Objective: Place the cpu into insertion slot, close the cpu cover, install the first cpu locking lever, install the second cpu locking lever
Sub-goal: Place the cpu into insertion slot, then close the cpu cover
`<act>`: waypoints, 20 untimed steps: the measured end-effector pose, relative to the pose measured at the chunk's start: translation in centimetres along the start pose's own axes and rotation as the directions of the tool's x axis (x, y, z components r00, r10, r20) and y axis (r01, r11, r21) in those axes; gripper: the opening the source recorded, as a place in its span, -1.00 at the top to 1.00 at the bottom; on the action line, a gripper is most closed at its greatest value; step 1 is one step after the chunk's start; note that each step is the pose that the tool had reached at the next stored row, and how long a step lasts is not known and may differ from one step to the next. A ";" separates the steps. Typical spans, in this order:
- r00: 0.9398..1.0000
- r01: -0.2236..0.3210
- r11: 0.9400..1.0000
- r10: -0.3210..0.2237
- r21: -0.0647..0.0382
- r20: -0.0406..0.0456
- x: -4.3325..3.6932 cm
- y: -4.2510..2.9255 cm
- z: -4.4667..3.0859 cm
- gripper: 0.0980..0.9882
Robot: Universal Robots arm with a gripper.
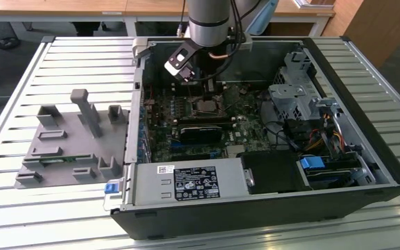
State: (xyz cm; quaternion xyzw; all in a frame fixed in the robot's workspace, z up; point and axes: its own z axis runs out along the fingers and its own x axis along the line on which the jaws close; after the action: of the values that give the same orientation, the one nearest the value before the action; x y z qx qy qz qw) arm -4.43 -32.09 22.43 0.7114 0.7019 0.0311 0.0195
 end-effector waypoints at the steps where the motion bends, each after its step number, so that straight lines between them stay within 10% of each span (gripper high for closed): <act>1: 1.000 0.000 1.000 0.000 0.000 0.000 0.00 0.01 -0.08 0.98; 20: 1.000 0.000 1.000 0.000 0.005 0.000 0.03 0.13 -1.85 0.98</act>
State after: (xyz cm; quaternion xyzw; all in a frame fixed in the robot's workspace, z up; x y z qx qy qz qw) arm -4.43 -32.08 24.29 0.7114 0.7019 0.0293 0.0176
